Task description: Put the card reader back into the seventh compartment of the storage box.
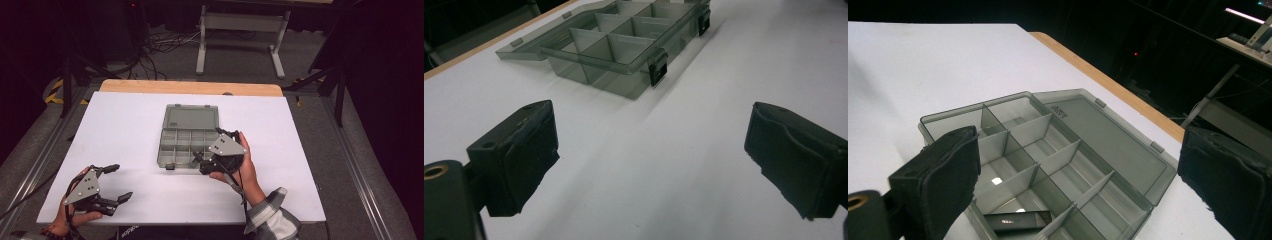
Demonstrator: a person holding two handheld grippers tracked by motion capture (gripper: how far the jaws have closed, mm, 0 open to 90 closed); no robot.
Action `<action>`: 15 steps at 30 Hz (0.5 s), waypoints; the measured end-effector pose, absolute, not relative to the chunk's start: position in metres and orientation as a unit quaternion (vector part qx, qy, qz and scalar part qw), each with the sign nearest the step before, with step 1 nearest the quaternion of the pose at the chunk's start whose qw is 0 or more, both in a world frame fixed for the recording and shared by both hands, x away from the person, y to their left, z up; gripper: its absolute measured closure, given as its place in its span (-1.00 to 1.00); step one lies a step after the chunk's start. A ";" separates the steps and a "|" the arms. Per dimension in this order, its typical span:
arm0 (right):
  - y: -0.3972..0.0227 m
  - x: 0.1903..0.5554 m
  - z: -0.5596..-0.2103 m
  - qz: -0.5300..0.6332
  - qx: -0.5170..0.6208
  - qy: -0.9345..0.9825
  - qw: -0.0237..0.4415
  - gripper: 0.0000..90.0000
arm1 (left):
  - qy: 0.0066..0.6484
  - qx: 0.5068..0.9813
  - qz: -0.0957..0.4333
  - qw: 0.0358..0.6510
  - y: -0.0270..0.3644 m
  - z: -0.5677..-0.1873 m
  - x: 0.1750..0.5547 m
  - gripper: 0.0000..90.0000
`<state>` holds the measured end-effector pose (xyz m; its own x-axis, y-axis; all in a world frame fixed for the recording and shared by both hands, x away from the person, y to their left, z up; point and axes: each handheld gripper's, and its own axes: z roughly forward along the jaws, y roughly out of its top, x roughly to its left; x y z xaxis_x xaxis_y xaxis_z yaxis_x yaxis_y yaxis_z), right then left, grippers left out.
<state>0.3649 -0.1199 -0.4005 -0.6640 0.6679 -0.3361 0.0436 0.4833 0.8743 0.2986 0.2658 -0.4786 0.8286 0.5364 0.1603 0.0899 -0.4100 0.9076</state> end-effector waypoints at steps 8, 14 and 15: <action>-0.125 0.358 -0.397 0.460 0.223 0.785 0.349 -0.90 | 0.194 0.810 0.219 0.508 0.266 -0.479 0.299 -0.83; -0.129 0.354 -0.397 0.455 0.220 0.787 0.354 -0.90 | 0.195 0.810 0.218 0.509 0.266 -0.479 0.299 -0.83; -0.129 0.354 -0.397 0.455 0.220 0.787 0.354 -0.90 | 0.195 0.810 0.218 0.509 0.266 -0.479 0.299 -0.83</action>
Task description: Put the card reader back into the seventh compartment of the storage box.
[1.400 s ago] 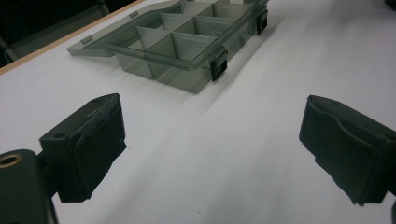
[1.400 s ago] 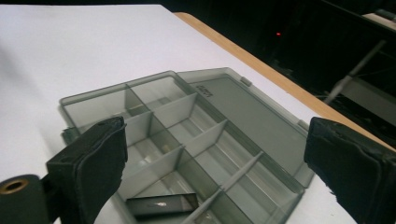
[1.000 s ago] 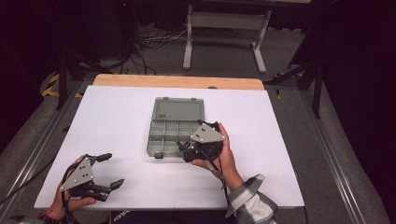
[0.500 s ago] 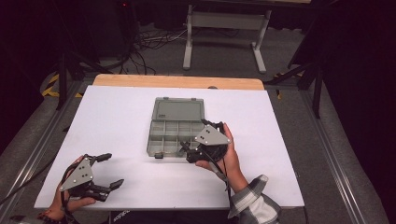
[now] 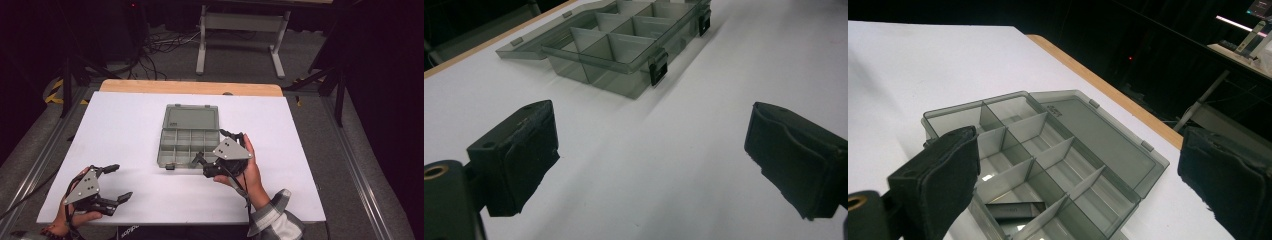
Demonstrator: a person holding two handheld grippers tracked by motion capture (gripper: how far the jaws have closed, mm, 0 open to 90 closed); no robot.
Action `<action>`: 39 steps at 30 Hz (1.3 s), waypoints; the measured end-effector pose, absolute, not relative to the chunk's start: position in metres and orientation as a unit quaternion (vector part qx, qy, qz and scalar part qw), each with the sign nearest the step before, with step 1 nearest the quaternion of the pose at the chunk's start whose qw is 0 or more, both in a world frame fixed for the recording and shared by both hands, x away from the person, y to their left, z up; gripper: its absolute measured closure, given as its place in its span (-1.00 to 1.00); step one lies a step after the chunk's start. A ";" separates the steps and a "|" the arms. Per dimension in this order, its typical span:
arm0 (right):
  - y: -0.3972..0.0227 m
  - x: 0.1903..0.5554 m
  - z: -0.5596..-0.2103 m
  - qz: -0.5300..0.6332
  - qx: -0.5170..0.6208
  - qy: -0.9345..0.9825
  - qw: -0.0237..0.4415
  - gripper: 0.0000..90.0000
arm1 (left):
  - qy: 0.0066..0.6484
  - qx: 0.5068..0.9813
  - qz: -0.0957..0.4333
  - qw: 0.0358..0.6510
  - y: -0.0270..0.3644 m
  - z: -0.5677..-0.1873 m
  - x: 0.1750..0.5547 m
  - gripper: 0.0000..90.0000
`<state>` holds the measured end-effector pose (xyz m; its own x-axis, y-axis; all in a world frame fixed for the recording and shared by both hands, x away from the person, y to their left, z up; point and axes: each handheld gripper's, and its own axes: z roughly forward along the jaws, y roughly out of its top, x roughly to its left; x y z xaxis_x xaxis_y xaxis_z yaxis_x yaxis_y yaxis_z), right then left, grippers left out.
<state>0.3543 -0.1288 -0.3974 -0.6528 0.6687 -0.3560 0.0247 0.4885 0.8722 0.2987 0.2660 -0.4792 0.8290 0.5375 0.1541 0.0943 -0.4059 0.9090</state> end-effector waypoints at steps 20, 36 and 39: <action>-0.142 0.338 -0.398 0.458 0.204 0.791 0.352 -0.89 | 0.194 0.813 0.213 0.506 0.265 -0.480 0.300 -0.83; -0.156 0.329 -0.401 0.446 0.208 0.797 0.352 -0.89 | 0.194 0.812 0.215 0.506 0.265 -0.480 0.300 -0.83; -0.159 0.327 -0.402 0.443 0.207 0.798 0.351 -0.89 | 0.194 0.813 0.215 0.506 0.265 -0.480 0.300 -0.83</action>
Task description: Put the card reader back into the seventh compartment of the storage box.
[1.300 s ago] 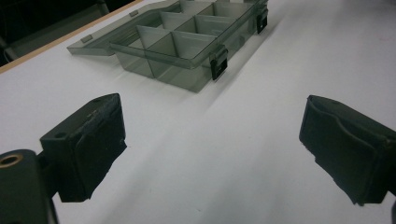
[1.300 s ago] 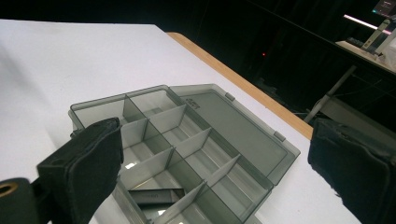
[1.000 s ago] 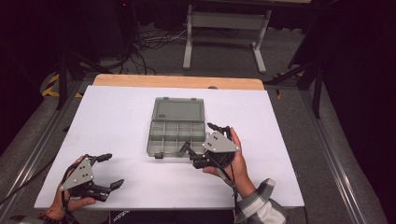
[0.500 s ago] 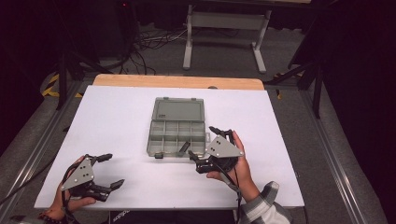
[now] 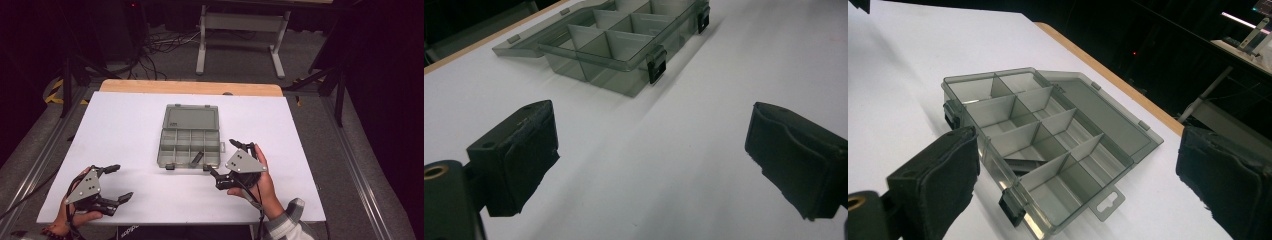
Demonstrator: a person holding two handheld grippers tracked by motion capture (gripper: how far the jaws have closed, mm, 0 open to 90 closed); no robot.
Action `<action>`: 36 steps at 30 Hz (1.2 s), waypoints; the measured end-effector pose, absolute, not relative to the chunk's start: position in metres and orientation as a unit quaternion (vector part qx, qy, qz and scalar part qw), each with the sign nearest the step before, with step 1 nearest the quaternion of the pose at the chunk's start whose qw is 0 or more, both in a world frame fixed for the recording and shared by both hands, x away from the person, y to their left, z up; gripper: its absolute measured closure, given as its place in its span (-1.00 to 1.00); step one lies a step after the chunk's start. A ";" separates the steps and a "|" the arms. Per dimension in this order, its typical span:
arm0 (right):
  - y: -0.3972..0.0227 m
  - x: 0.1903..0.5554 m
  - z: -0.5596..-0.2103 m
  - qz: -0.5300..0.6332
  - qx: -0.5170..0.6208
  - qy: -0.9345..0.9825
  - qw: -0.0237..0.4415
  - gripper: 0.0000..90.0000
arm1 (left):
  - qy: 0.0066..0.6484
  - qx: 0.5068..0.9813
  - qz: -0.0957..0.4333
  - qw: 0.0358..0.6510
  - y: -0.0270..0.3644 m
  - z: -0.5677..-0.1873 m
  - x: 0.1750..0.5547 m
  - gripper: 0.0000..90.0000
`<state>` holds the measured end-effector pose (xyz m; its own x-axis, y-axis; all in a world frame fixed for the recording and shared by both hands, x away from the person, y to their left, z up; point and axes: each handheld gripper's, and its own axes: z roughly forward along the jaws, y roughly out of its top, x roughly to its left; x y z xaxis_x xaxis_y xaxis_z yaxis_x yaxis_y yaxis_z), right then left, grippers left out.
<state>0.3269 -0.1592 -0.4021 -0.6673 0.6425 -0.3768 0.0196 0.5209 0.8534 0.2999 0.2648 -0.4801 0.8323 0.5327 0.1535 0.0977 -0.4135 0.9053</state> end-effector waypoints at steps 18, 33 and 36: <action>-0.182 0.316 -0.415 0.424 0.223 0.805 0.350 -0.88 | 0.195 0.814 0.215 0.504 0.264 -0.480 0.300 -0.83; -0.200 0.307 -0.430 0.417 0.237 0.806 0.348 -0.87 | 0.198 0.813 0.217 0.502 0.264 -0.481 0.300 -0.83; -0.204 0.305 -0.434 0.404 0.233 0.811 0.355 -0.87 | 0.198 0.813 0.217 0.502 0.264 -0.481 0.300 -0.83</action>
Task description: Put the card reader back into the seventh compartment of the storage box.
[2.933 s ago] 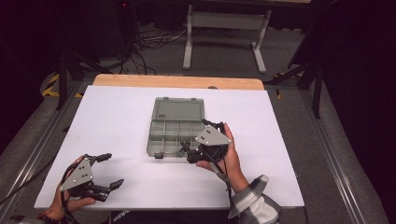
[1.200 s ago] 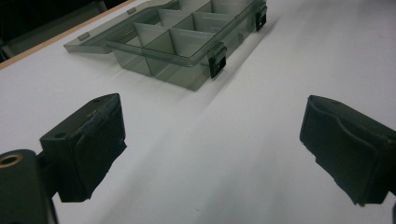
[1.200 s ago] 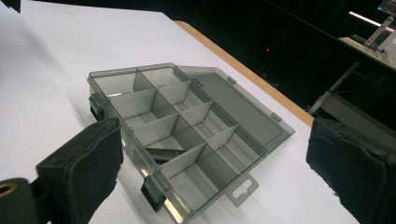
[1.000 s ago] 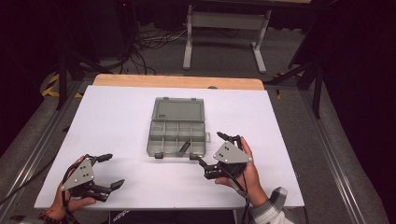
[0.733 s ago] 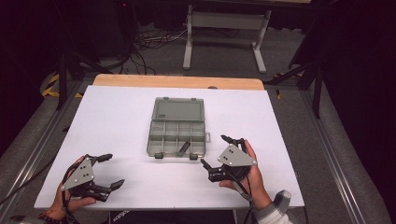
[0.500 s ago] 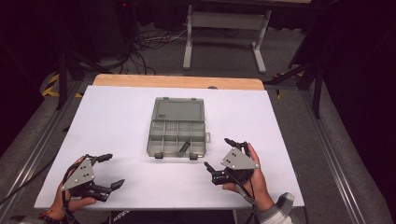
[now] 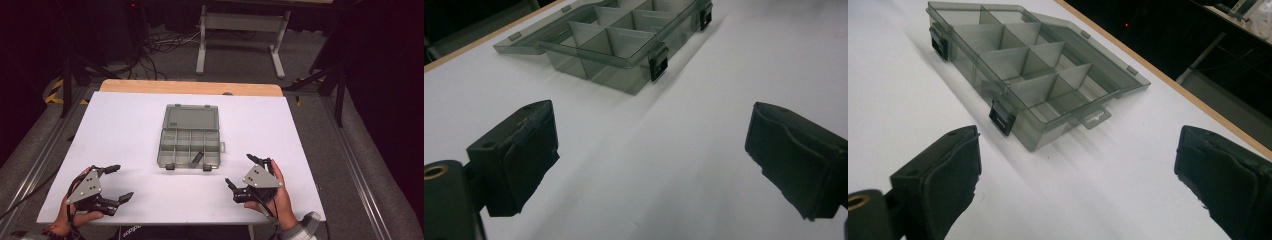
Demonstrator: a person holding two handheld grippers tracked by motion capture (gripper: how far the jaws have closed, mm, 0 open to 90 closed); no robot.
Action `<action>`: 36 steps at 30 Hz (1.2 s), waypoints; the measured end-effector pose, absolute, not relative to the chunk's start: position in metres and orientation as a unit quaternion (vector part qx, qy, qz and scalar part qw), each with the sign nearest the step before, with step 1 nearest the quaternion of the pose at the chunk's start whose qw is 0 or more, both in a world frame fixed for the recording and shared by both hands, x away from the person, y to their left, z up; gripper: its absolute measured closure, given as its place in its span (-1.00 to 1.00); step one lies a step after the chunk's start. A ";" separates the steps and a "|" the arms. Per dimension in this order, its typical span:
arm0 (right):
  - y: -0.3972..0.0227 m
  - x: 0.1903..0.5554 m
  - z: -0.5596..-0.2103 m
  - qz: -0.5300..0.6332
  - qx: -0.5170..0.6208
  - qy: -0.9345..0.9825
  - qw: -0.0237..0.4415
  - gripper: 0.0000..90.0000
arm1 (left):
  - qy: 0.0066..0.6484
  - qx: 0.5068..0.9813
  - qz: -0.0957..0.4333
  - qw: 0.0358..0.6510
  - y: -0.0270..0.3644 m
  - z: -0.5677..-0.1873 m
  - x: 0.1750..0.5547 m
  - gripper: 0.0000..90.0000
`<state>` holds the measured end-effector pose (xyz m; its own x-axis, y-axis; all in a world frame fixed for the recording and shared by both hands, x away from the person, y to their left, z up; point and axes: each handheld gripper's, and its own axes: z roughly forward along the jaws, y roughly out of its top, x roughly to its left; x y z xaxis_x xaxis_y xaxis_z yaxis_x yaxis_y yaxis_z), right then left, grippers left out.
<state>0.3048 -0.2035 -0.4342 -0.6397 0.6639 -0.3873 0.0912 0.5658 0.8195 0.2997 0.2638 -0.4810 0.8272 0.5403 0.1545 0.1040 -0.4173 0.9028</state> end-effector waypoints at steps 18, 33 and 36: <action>-0.240 0.301 -0.459 0.401 0.264 0.807 0.342 -0.87 | 0.202 0.813 0.215 0.502 0.263 -0.481 0.304 -0.83; -0.262 0.298 -0.470 0.407 0.290 0.799 0.335 -0.88 | 0.207 0.807 0.217 0.508 0.262 -0.479 0.306 -0.85; -0.264 0.298 -0.469 0.416 0.292 0.795 0.332 -0.89 | 0.206 0.808 0.219 0.506 0.262 -0.479 0.305 -0.85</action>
